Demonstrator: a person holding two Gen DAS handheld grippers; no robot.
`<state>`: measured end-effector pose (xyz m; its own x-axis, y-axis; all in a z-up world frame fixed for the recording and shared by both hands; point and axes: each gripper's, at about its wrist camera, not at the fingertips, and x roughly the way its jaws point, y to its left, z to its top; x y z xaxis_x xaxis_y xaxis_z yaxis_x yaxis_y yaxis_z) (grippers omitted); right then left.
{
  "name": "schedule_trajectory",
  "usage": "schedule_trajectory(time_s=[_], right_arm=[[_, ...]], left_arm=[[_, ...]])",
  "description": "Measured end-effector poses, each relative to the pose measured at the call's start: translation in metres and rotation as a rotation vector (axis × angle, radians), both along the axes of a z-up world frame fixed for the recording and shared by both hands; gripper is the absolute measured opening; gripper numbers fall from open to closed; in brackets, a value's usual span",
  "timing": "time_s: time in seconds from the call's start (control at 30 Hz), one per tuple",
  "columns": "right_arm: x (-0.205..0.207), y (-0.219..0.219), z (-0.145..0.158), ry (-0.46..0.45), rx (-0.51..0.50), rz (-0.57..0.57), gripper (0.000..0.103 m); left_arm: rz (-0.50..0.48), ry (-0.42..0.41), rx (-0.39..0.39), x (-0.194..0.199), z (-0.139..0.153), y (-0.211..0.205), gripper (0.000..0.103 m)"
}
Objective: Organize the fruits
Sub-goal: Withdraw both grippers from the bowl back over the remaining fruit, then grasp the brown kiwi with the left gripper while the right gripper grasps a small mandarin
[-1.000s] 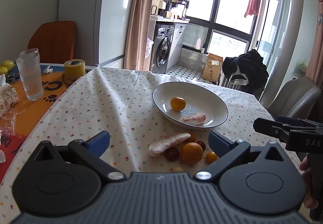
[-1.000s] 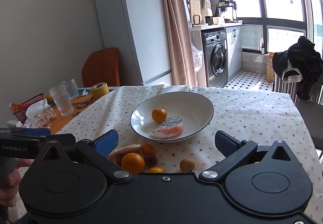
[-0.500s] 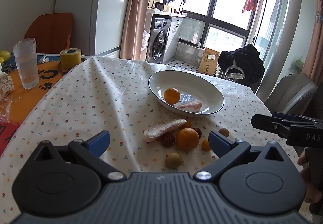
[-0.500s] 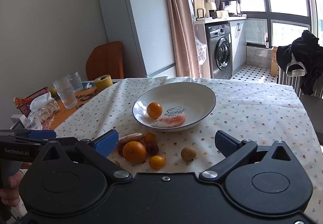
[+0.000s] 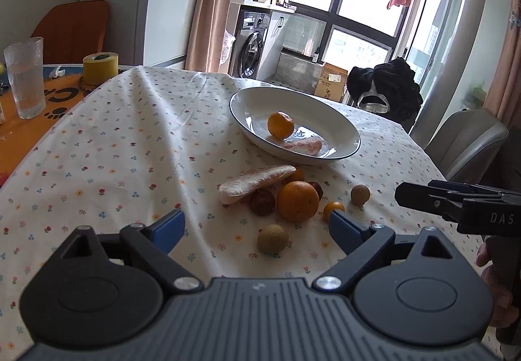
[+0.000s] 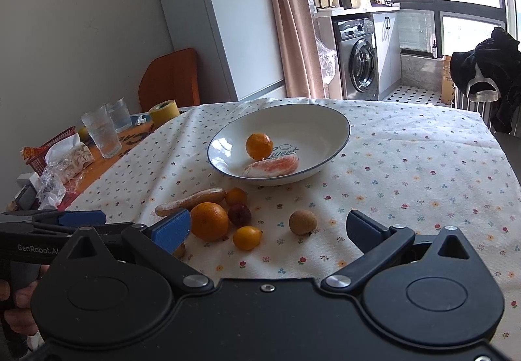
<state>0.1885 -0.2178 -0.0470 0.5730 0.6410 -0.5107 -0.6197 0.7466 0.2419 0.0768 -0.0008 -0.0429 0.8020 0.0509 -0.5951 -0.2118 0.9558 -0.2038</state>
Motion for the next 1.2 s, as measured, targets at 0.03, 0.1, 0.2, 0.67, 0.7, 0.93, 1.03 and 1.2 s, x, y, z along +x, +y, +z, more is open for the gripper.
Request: schedule_trajectory(time_s=[0.03,0.1,0.2,0.67,0.7,0.93,1.03,1.2], right_arm=[[0.0,0.001,-0.002,-0.004,-0.003,0.005,0.102],[-0.001,0.004,-0.005,-0.007,-0.006,0.02,0.097],[0.001,0.009,-0.01,0.01,-0.011,0.04,0.087],[0.009,0.025,-0.024,0.042,-0.039,0.08,0.069],[0.009,0.026,-0.025,0.044,-0.04,0.083,0.068],[0.014,0.04,-0.033,0.057,-0.08,0.101,0.066],[0.016,0.044,-0.033,0.057,-0.09,0.105,0.063],[0.018,0.052,-0.034,0.065,-0.117,0.109,0.041]], left_arm=[[0.003,0.009,-0.006,0.002,-0.003,0.0,0.088],[0.005,0.022,-0.011,0.006,-0.007,-0.001,0.08],[-0.004,0.034,-0.016,0.01,-0.014,-0.004,0.07],[-0.039,0.073,-0.056,0.03,-0.035,-0.008,0.042],[-0.032,0.067,-0.056,0.03,-0.036,-0.008,0.039],[-0.024,0.06,-0.081,0.026,-0.034,-0.003,0.025],[-0.009,0.056,-0.088,0.024,-0.033,0.001,0.025],[0.009,0.026,-0.098,0.018,-0.026,0.01,0.025]])
